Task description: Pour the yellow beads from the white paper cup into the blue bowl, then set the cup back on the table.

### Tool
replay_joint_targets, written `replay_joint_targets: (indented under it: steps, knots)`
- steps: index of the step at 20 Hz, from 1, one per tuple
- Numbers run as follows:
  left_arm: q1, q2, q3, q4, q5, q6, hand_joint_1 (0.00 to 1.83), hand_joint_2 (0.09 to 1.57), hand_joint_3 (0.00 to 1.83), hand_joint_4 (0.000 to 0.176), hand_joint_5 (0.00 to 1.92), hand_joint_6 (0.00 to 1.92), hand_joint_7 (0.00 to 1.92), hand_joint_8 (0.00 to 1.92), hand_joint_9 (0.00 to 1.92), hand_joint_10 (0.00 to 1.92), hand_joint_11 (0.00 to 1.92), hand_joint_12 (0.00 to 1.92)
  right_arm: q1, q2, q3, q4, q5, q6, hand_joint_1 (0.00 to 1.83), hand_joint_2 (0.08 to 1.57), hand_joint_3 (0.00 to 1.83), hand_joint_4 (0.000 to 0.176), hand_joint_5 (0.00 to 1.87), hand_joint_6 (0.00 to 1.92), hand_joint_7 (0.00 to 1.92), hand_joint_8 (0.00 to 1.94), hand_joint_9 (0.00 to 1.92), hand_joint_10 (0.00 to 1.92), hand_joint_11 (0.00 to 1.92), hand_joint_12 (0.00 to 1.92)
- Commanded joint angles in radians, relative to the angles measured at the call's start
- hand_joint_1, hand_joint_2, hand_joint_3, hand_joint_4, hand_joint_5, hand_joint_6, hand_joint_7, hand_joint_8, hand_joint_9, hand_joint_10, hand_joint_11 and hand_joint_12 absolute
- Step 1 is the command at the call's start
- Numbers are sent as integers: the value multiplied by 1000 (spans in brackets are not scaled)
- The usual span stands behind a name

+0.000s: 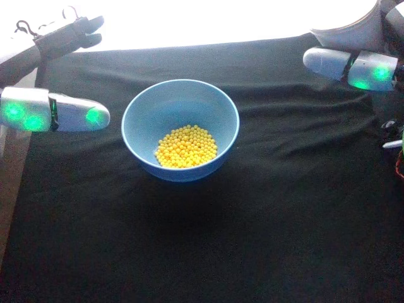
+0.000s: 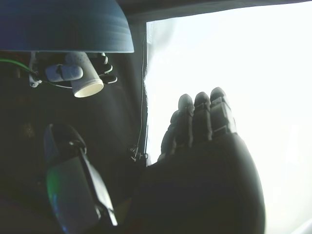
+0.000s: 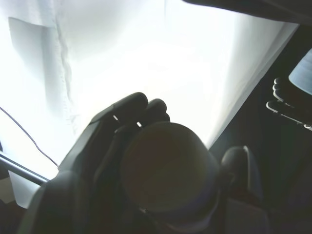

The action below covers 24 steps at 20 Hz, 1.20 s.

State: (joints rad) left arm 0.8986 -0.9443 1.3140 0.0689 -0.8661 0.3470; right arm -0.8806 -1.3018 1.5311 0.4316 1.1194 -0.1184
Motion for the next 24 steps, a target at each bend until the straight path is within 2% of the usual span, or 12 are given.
replay_joint_targets:
  steps: [1, 4, 6, 7, 9, 11, 12, 15, 19, 20, 22, 24]
  knots:
    - [-12, -2, 5, -32, -113, -10, 636, 802, 5, 0, 0, 0, 185, 0, 79, 6, 31, 14, 6, 3, 4, -6, 107, 24, 959, 910, 0, 0, 475, 0, 705, 0, 770, 249, 481, 1223]
    - [-12, -2, 5, -31, -112, -10, 625, 801, 3, 0, 0, 0, 195, 5, 88, 8, 41, 19, 6, 7, 3, -7, 104, 24, 948, 891, 0, 0, 519, 6, 675, 1, 713, 167, 349, 1286]
    - [-12, -2, 5, -31, -111, -10, 622, 804, 4, 0, 0, 0, 196, 4, 78, 2, 29, 14, 6, 9, 3, -9, 103, 24, 937, 873, 0, 4, 464, 0, 608, 0, 633, 100, 166, 1363]
    - [-12, -2, 5, -31, -111, -10, 649, 804, 3, 0, 0, 0, 185, 0, 74, 0, 19, 10, 6, 10, 3, -9, 103, 24, 920, 855, 0, 20, 332, 0, 544, 0, 582, 64, 69, 1380]
    - [-12, -2, 5, -30, -110, -10, 629, 802, 2, 0, 0, 0, 197, 5, 86, 5, 31, 16, 6, 13, 2, -13, 102, 24, 910, 846, 0, 35, 208, 0, 518, 0, 564, 39, 11, 1433]
    - [-12, -2, 5, -29, -109, -11, 637, 812, 5, 0, 0, 0, 180, 0, 70, 1, 19, 11, 6, 17, 0, -15, 100, 24, 875, 840, 0, 60, 61, 0, 424, 0, 489, 4, 0, 1430]
    - [-12, -3, 5, -29, -108, -11, 669, 806, 2, 0, 0, 0, 178, 0, 53, 0, 3, 1, 6, 18, 0, -16, 100, 24, 880, 827, 0, 83, 95, 7, 399, 2, 456, 6, 0, 1368]
    - [-12, -4, 6, -27, -107, -11, 633, 814, 5, 0, 0, 0, 185, 3, 72, 8, 25, 11, 6, 21, -1, -17, 98, 24, 847, 818, 0, 107, 72, 0, 340, 0, 383, 2, 0, 1200]
    - [-12, -5, 7, -25, -105, -11, 621, 815, 3, 0, 0, 0, 172, 0, 70, 4, 31, 15, 6, 23, -1, -21, 97, 24, 845, 808, 0, 120, 49, 0, 328, 8, 339, 3, 0, 1112]
    - [-12, -5, 7, -25, -104, -11, 617, 813, 1, 0, 0, 0, 175, 2, 73, 4, 36, 18, 6, 26, -3, -23, 97, 24, 818, 813, 0, 116, 9, 0, 319, 3, 335, 1, 0, 1113]
    - [-12, -5, 7, -25, -103, -11, 641, 810, 0, 0, 0, 0, 194, 9, 77, 5, 24, 13, 6, 36, -12, -30, 97, 24, 783, 816, 0, 120, 0, 0, 307, 0, 329, 0, 0, 1145]
    - [-12, -5, 9, -25, -101, -11, 637, 809, 0, 0, 0, 0, 196, 8, 72, 2, 8, 6, 6, 50, -19, -44, 97, 24, 774, 797, 0, 135, 0, 0, 280, 0, 296, 0, 0, 1113]
